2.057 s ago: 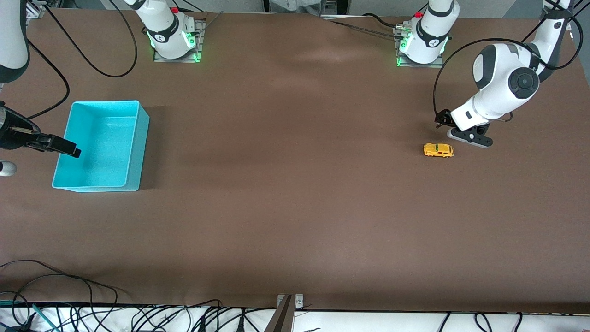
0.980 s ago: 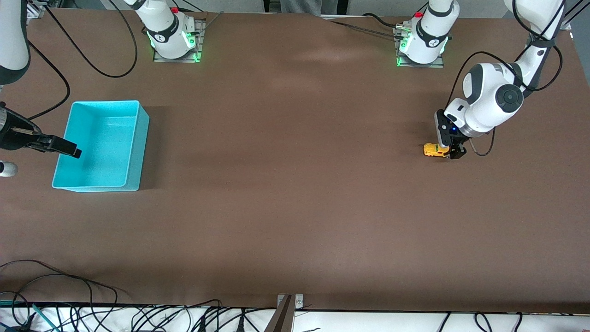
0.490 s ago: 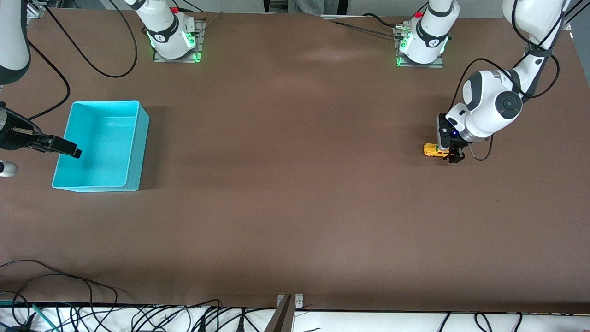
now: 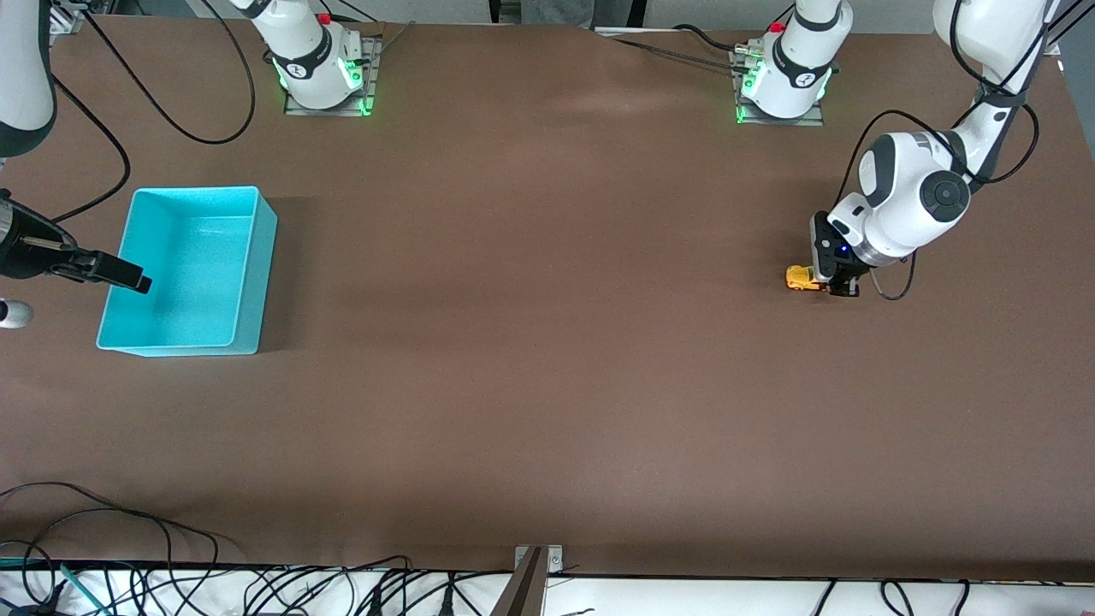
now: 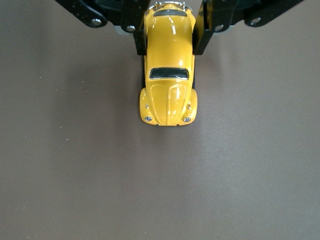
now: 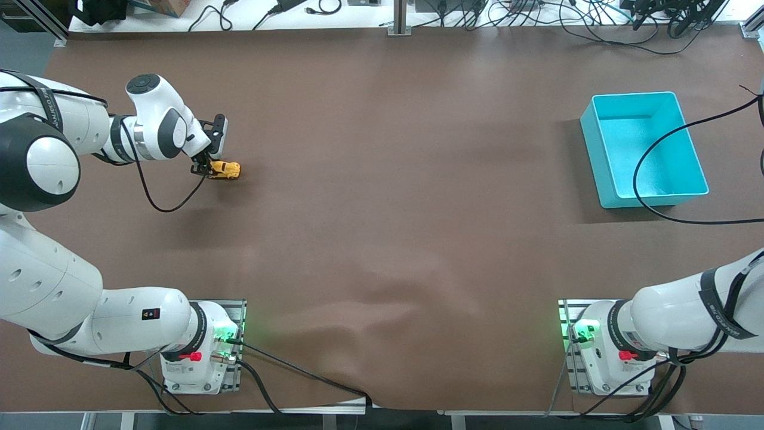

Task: Wind up and store yellow beetle car
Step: 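Drag the car backward along the table with the left gripper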

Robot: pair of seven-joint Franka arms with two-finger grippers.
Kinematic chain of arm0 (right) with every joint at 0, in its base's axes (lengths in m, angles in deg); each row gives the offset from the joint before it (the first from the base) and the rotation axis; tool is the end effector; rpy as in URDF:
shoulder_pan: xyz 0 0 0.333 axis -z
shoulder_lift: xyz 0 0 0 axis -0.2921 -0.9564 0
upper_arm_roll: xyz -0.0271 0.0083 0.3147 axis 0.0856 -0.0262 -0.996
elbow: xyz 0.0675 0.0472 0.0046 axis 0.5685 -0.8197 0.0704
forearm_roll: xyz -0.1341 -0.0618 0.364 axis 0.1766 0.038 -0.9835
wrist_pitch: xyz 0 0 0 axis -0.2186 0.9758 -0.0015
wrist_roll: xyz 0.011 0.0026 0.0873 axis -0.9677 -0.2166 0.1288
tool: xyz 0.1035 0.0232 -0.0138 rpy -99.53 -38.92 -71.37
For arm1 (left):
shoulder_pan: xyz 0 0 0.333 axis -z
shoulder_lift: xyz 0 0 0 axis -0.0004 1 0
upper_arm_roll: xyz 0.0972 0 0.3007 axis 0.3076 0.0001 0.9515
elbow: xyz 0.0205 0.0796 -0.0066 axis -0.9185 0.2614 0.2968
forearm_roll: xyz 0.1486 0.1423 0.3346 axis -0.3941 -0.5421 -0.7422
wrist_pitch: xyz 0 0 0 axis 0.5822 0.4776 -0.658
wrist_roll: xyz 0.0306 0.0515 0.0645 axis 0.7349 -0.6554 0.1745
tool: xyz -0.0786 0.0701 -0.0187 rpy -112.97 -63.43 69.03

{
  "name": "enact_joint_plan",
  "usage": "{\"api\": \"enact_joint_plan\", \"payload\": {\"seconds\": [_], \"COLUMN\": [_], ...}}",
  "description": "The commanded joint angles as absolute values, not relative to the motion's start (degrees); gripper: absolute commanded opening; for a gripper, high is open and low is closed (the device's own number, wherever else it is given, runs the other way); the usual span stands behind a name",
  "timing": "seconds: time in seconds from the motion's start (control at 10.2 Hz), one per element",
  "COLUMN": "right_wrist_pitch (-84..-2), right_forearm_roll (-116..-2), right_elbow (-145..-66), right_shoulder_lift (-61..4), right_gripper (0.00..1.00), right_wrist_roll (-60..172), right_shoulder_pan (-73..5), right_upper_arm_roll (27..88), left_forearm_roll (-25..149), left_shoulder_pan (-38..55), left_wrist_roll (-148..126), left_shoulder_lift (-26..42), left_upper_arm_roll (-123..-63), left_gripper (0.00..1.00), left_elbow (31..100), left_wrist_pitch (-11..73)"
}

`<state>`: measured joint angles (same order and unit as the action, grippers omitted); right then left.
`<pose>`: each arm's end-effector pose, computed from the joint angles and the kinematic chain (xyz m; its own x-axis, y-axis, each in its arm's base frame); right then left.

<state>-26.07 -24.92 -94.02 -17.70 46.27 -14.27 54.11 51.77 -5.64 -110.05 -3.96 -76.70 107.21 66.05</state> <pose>0.6243 -0.0482 0.5274 0.9848 -0.1703 -0.0355 -0.1714 -0.9847 -0.0310 0.4730 0.0302 0.1940 0.0019 -1.0000 0.0032 -0.9987 -0.0017 0.0510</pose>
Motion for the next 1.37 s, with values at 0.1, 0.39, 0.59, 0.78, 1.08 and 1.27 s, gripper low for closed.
{"api": "enact_joint_plan", "payload": {"seconds": [0.1,0.39,0.59,0.78,1.08,1.27], "right_wrist_pitch": [-25.9,-25.9,-25.9,-26.0,-26.1,-26.1], "right_forearm_roll": [-26.0,-26.0,-26.0,-26.0,-26.0,-26.0], "right_elbow": [-93.4,-93.4,-93.4,-93.4,-93.4,-93.4], "right_shoulder_lift": [-17.9,-17.9,-17.9,-18.0,-18.0,-18.0], "right_gripper": [1.0,1.0,1.0,1.0,1.0,1.0], "right_wrist_roll": [46.3,46.3,46.2,46.3,46.2,46.2], "right_shoulder_pan": [-14.1,-14.1,-14.1,-14.1,-14.1,-14.1], "right_upper_arm_roll": [54.0,54.0,54.0,54.0,54.0,54.0], "left_forearm_roll": [52.9,52.8,52.8,51.8,52.1,52.3], "left_shoulder_pan": [-5.8,-6.1,-6.4,-6.4,-8.0,-8.2], "left_wrist_roll": [-112.7,-112.8,-112.8,-117.5,-124.1,-124.5], "left_shoulder_lift": [-3.1,-2.4,-1.3,0.0,1.2,1.6], "left_upper_arm_roll": [-76.7,-74.9,-72.7,-69.3,-66.0,-65.3], "left_gripper": [0.0,0.0,0.0,0.0,0.0,0.0], "left_elbow": [106.1,106.1,105.8,104.8,103.1,103.1], "left_wrist_pitch": [66.2,66.2,66.2,66.2,66.2,66.2]}}
